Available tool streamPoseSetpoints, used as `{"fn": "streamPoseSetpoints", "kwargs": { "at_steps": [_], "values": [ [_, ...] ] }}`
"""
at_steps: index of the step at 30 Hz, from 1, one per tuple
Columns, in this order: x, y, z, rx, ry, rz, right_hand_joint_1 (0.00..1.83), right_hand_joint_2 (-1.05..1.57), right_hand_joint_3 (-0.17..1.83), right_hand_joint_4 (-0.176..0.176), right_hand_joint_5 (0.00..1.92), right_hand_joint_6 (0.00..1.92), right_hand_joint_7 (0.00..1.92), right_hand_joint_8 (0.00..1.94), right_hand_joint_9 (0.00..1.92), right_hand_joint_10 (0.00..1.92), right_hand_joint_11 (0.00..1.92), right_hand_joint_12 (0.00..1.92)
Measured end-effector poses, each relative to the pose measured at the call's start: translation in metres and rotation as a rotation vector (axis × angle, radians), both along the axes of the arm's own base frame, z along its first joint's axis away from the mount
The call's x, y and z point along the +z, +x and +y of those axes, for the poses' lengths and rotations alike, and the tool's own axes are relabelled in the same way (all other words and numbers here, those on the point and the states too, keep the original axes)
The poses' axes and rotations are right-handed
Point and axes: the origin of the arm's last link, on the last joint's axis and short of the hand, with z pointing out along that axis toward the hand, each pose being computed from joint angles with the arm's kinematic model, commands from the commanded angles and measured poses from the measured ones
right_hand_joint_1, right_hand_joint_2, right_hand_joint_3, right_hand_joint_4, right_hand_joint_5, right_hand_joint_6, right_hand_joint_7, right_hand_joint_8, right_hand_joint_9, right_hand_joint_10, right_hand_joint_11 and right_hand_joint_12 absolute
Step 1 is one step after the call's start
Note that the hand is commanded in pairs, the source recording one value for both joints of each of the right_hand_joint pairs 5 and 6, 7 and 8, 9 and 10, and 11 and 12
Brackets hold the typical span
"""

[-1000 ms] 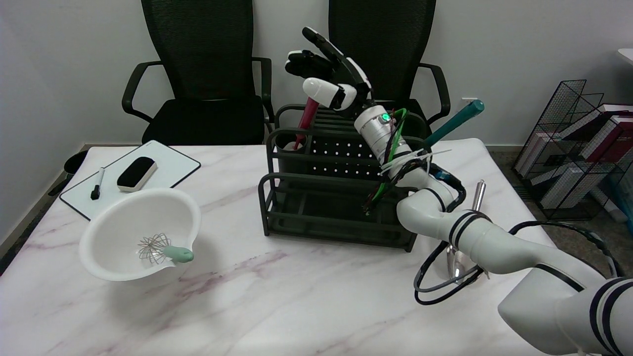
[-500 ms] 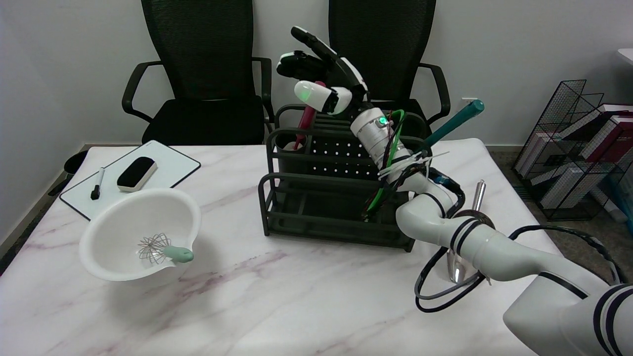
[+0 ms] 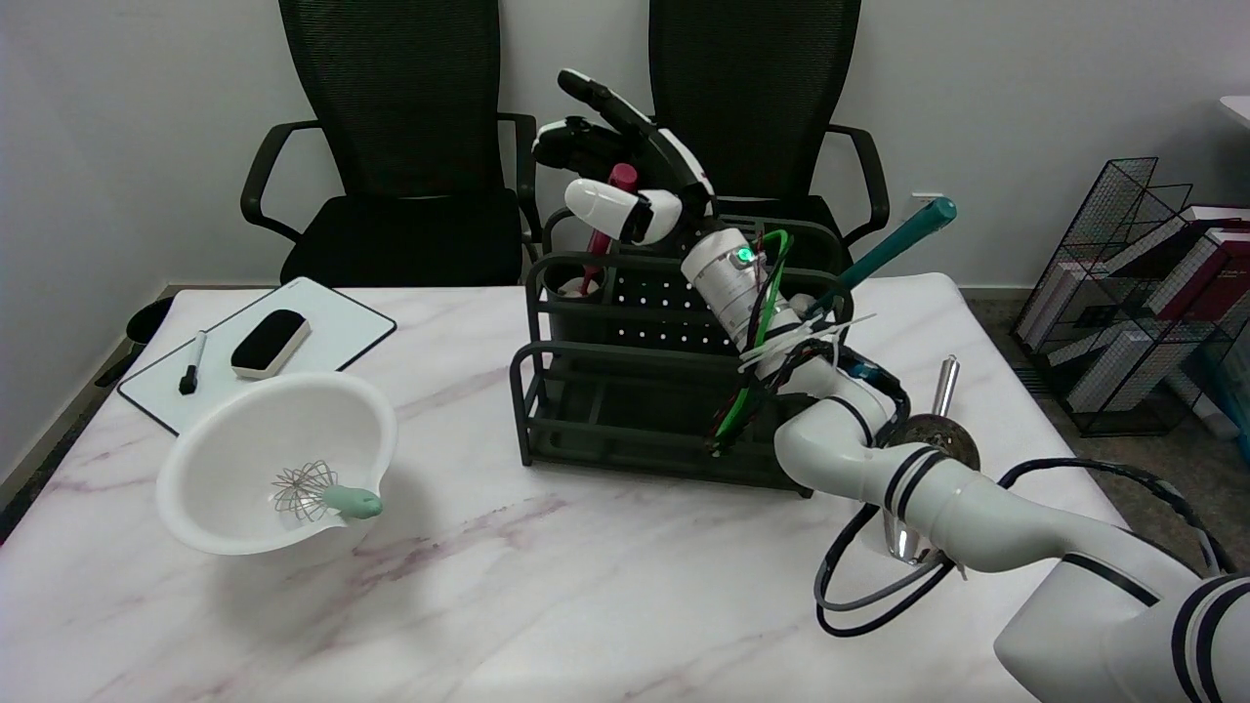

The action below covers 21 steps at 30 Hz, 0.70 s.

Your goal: Pick up the pink sponge bottle brush.

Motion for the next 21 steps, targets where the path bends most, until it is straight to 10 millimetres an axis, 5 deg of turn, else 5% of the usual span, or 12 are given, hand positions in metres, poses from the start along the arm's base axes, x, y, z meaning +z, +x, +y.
{"fn": "streamPoseSetpoints", "kwargs": {
  "at_steps": [4, 21],
  "values": [
    [-0.0015, -0.0017, 0.0010, -0.002, 0.000, 0.003, 1.20, -0.12, 1.28, 0.000, 0.71, 0.71, 0.82, 0.82, 0.69, 0.69, 0.55, 0.55],
    [-0.0027, -0.0053, 0.0016, -0.013, -0.004, 0.004, 1.17, -0.12, 1.30, 0.000, 0.76, 0.76, 0.83, 0.83, 0.67, 0.67, 0.51, 0.51]
  ]
}}
